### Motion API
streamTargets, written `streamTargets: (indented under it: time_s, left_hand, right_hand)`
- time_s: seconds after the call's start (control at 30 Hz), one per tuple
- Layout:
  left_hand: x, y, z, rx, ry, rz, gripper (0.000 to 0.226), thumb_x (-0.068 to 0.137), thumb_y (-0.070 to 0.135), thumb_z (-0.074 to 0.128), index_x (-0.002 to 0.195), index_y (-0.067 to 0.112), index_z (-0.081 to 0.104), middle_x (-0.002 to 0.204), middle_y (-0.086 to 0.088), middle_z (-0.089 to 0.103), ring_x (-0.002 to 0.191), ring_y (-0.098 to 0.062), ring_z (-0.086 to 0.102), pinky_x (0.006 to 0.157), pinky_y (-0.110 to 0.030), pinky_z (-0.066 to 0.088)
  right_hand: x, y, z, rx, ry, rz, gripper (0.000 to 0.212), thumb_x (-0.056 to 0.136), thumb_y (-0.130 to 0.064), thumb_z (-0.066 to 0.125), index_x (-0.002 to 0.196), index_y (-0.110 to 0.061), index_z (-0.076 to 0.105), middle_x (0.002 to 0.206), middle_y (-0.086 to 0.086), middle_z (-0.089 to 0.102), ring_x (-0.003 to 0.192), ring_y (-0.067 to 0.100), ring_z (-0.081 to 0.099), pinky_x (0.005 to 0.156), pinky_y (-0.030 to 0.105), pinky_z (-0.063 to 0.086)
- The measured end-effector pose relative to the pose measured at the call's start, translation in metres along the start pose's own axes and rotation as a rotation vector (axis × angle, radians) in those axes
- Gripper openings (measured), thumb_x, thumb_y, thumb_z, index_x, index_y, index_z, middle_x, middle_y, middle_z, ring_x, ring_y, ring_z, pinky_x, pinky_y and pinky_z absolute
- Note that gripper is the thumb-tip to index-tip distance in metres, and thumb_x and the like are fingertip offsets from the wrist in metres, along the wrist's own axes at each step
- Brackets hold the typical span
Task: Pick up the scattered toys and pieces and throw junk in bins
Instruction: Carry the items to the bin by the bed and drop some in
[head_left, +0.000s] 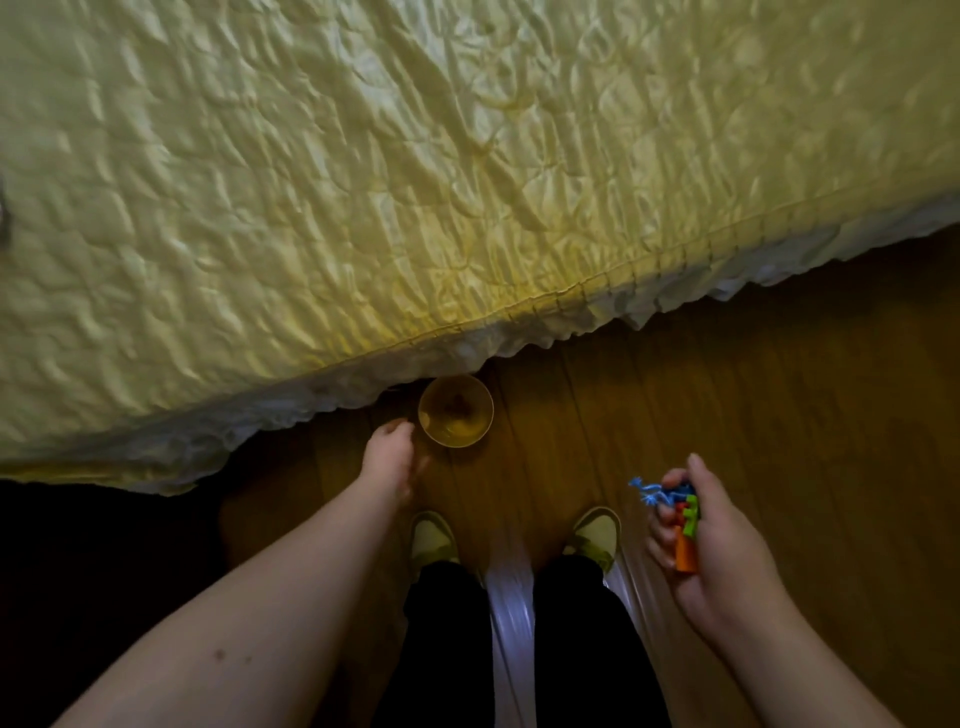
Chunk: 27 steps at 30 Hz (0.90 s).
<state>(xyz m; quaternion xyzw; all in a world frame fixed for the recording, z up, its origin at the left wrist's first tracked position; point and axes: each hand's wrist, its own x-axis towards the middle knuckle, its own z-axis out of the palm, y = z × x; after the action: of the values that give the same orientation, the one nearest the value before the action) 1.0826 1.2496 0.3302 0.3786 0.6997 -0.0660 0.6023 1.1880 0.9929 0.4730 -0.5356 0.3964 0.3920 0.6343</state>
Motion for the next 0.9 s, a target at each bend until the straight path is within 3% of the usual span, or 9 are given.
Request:
streamTargets:
  time_s: [0.13, 0.37, 0.53, 0.67, 0.9]
  left_hand:
    - [-0.05, 0.002, -0.015, 0.104, -0.049, 0.101, 0.031, 0.099, 0.016, 0.046, 0.129, 0.02, 0.053, 0.117, -0.005, 0.057, 0.104, -0.018, 0.059, 0.089, -0.039, 0.055]
    - [-0.161, 0.021, -0.021, 0.197, -0.241, 0.099, 0.024, 0.101, 0.025, 0.043, 0.116, 0.02, 0.06, 0.112, -0.007, 0.065, 0.101, -0.021, 0.065, 0.083, -0.035, 0.056]
    - [-0.249, 0.04, -0.006, 0.544, -0.446, 0.282, 0.022, 0.1, 0.024, 0.044, 0.11, 0.018, 0.063, 0.098, -0.007, 0.065, 0.076, -0.016, 0.06, 0.059, -0.024, 0.046]
    - [-0.317, 0.042, 0.008, 0.839, -0.561, 0.413, 0.023, 0.099, 0.027, 0.044, 0.101, 0.018, 0.064, 0.088, -0.005, 0.064, 0.069, -0.016, 0.057, 0.059, -0.028, 0.046]
    - [-0.435, 0.015, 0.053, 1.207, -0.762, 0.656, 0.023, 0.1, 0.027, 0.042, 0.097, 0.017, 0.062, 0.083, -0.002, 0.063, 0.064, -0.012, 0.056, 0.056, -0.023, 0.044]
  right_hand:
    - [-0.037, -0.019, -0.001, 0.132, -0.01, -0.006, 0.033, 0.097, -0.042, 0.045, 0.079, -0.016, 0.053, 0.053, -0.002, 0.046, 0.039, 0.007, 0.038, 0.035, 0.019, 0.026]
    - [-0.114, -0.052, -0.016, 0.275, -0.025, -0.048, 0.029, 0.098, -0.039, 0.047, 0.081, -0.015, 0.051, 0.055, -0.002, 0.044, 0.041, 0.007, 0.037, 0.034, 0.019, 0.027]
    - [-0.173, -0.065, -0.045, 0.361, 0.017, -0.122, 0.027, 0.098, -0.036, 0.049, 0.082, -0.014, 0.051, 0.056, -0.002, 0.044, 0.042, 0.008, 0.037, 0.036, 0.02, 0.026]
    - [-0.228, -0.066, -0.074, 0.413, 0.07, -0.21, 0.028, 0.1, -0.034, 0.046, 0.081, -0.014, 0.05, 0.055, -0.002, 0.045, 0.041, 0.008, 0.038, 0.036, 0.02, 0.025]
    - [-0.307, -0.054, -0.151, 0.376, 0.208, -0.322, 0.026, 0.101, -0.033, 0.045, 0.087, -0.011, 0.052, 0.062, 0.001, 0.047, 0.048, 0.009, 0.041, 0.041, 0.021, 0.03]
